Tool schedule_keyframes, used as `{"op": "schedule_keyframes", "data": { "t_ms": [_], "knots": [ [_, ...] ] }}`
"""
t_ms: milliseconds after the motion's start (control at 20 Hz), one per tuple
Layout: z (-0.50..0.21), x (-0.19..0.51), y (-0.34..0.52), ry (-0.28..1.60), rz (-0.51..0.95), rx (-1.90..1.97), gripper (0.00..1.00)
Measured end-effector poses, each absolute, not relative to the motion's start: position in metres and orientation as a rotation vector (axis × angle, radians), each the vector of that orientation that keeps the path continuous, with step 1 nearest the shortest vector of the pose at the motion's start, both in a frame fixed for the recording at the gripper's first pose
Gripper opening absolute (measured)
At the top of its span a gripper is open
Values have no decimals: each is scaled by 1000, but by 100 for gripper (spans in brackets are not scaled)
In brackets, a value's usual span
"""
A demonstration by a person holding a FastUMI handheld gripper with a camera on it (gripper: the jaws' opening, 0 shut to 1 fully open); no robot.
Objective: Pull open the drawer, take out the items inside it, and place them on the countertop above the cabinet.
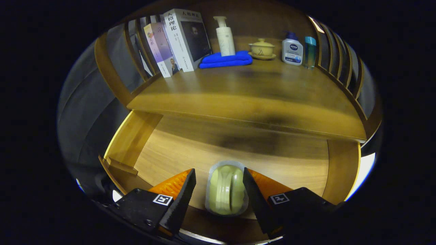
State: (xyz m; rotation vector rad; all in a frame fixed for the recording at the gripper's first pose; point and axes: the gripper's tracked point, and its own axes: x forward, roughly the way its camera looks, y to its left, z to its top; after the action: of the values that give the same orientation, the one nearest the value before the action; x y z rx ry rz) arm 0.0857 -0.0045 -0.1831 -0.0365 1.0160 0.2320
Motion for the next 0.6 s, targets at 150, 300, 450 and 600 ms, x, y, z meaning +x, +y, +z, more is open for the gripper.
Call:
{"op": "schedule_keyframes", "data": {
  "t_ms": [150,300,450,600],
  "knots": [
    [-190,81,-10,1041,226,-54,78],
    [-199,79,-16,1049,207,-58,64],
    [-203,76,-12,1056,213,-28,29],
    [-205,80,-16,998,203,-78,16]
  ]
}}
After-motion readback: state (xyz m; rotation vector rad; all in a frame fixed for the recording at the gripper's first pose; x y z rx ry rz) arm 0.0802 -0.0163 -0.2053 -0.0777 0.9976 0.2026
